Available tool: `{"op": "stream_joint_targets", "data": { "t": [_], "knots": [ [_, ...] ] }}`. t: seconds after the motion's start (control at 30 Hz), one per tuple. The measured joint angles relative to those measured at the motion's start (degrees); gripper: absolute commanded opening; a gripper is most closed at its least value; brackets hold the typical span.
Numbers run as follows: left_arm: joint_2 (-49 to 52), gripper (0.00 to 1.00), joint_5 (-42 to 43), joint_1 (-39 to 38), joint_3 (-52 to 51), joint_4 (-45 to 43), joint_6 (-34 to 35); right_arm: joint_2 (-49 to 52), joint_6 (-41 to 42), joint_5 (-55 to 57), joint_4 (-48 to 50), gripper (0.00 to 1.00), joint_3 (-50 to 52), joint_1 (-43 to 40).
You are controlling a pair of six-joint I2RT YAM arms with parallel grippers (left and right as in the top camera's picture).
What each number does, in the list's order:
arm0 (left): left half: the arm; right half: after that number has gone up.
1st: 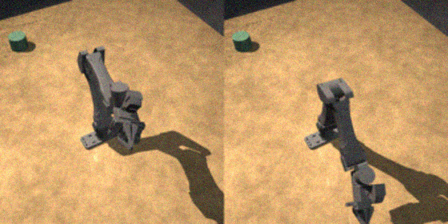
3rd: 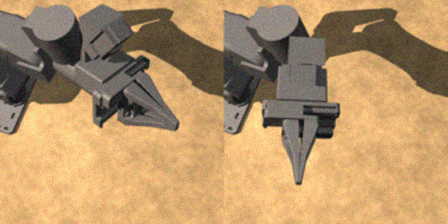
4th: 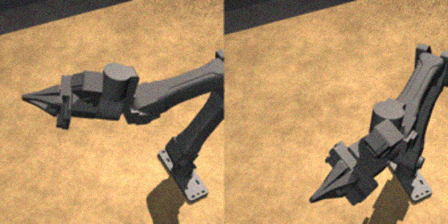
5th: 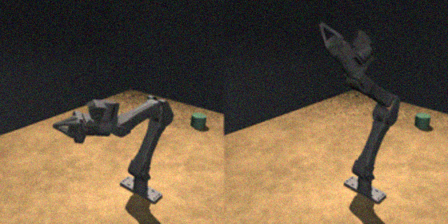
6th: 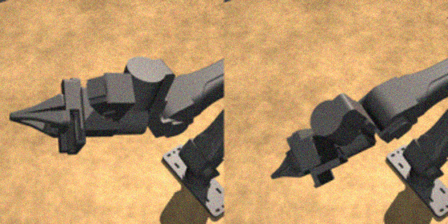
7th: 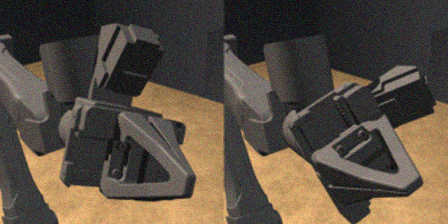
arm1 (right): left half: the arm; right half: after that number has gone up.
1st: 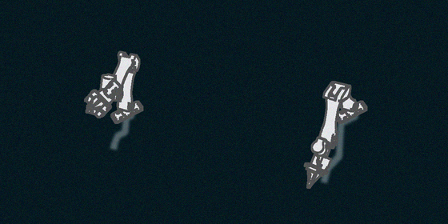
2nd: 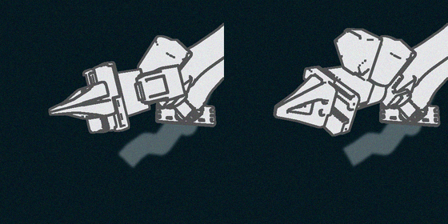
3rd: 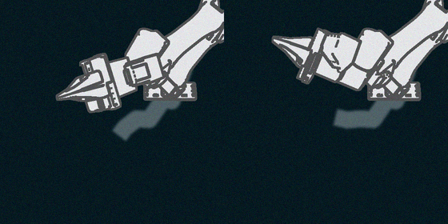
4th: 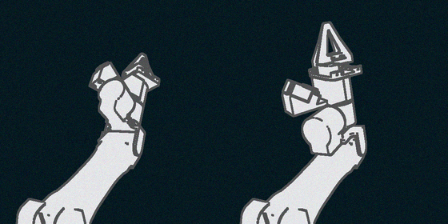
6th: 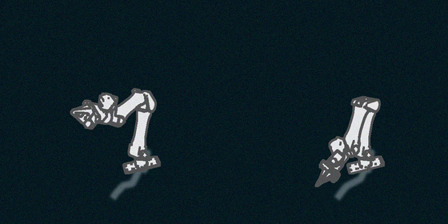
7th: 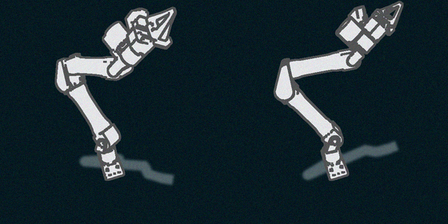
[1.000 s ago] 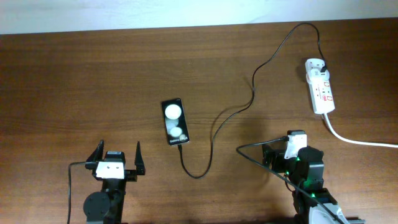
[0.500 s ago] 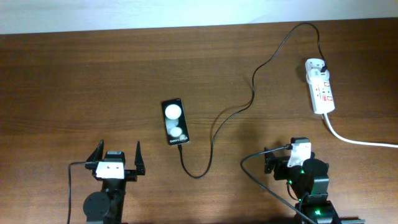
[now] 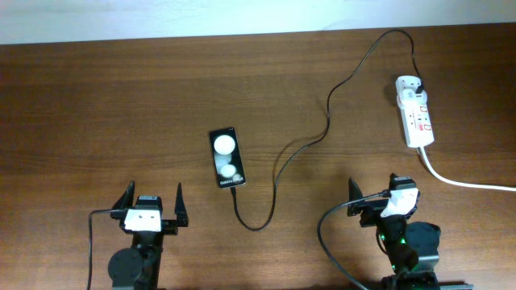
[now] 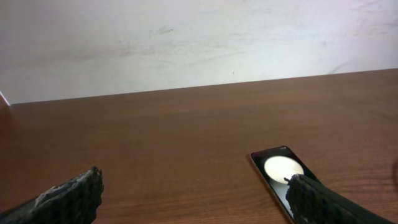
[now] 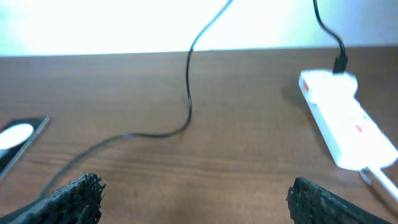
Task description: Plug charger to phone and switch on socket
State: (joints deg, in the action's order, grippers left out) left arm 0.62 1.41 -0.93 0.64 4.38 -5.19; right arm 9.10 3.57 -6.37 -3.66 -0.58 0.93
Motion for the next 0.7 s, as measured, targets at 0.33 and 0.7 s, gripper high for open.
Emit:
{"op": "stream_joint_targets", "data": {
  "t": [0.33,0.7],
  "knots": [
    [0.00,0.99,0.00,0.00,0.00,0.00,0.00,-8.26,-0.33,0.00,-0.02,0.99,0.00,1.97],
    [0.00,0.99,0.00,0.00,0.00,0.00,0.00,-8.26,-0.48,0.04,-0.02,0.99,0.00,1.97]
  ]
}}
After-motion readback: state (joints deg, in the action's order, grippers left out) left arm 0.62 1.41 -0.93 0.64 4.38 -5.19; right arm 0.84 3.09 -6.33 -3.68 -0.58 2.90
